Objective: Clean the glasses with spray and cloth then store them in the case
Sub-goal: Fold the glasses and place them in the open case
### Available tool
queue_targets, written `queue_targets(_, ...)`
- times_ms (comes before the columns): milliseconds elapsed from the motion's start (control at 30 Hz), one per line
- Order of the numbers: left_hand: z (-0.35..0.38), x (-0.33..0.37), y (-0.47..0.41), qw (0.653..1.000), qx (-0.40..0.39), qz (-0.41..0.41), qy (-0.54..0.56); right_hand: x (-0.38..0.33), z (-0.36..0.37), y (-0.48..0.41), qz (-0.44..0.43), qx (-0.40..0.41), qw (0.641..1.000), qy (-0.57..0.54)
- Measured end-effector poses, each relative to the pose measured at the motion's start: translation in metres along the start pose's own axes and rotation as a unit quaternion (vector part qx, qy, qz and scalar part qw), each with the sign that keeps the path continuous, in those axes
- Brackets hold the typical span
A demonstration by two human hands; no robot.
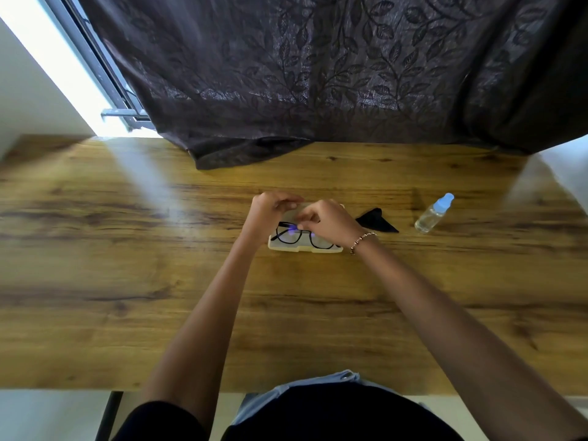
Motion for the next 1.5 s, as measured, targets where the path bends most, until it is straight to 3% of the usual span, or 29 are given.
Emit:
queue_targets(833, 0.003, 0.002, 0.006, 0.999, 0.037, 0.011, 0.024, -0.005, 0.007, -0.004, -0.012, -0.053, 0.998, 0.007)
queue_targets(1267, 0.003, 0.002, 0.003, 1.0, 0.025, 0.005, 0.011, 0.003, -0.025, 0.007, -0.043, 0.091, 0.995, -0.017)
queue_targets(1400, 0.003, 0.001, 0.002, 0.999, 0.002, -0.011, 0.03, 0.036, -0.056, 0.021, 0.022, 0.176, 0.983, -0.049)
queue_targets(1500, 0.003, 0.001, 0.003, 0.998, -0.006, -0.034, 0.058, 0.078, -0.072, 0.033, 0.134, 0.244, 0.96, -0.023)
Point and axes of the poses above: each hand's wrist, its own y-axis away from the middle knuckle, its own z-axis out of the palm, x = y × z, the point moved 5 cm from there along -y, towards the middle knuckle, and after that the axes turned 3 degrees about -z, right-handed, at the moved point
